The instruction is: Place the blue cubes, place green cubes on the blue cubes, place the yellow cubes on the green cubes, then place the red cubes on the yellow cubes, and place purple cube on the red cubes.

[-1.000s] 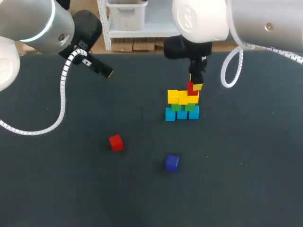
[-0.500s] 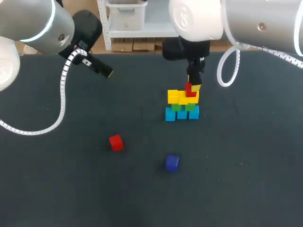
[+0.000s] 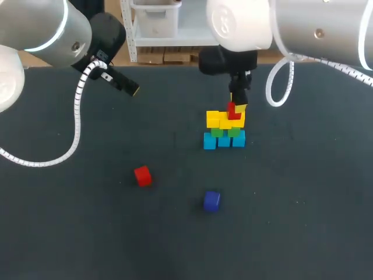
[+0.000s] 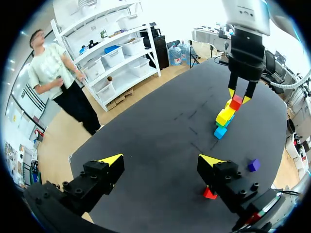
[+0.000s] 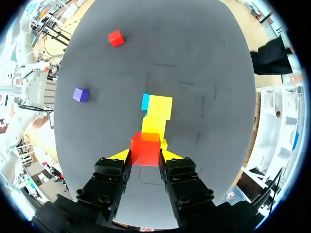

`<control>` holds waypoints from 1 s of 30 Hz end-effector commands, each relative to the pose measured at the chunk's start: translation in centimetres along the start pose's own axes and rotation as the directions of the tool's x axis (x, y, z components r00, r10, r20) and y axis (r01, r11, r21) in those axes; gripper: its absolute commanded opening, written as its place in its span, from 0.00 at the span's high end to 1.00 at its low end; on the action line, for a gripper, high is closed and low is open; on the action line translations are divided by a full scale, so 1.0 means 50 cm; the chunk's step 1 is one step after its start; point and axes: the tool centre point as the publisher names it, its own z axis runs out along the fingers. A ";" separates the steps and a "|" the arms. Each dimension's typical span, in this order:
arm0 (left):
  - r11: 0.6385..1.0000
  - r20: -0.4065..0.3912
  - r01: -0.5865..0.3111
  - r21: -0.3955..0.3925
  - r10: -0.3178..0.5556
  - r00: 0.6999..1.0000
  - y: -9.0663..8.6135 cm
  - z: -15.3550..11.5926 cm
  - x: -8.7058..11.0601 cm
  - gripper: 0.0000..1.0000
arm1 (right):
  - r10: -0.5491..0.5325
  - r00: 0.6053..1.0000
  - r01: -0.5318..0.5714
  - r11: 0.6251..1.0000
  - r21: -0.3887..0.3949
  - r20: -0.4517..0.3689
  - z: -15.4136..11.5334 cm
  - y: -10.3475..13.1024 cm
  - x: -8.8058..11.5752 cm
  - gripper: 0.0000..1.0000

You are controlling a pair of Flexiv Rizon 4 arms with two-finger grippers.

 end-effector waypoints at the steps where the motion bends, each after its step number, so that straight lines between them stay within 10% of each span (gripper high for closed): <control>1: 1.000 0.002 -0.002 0.004 0.002 1.000 0.002 0.000 0.001 0.00 | -0.001 1.000 0.001 1.000 0.002 0.000 0.000 -0.001 -0.001 0.90; 30: 1.000 0.002 -0.002 0.004 0.002 1.000 0.002 0.000 0.001 0.00 | 0.000 1.000 0.000 1.000 0.005 0.005 0.003 -0.009 0.002 0.61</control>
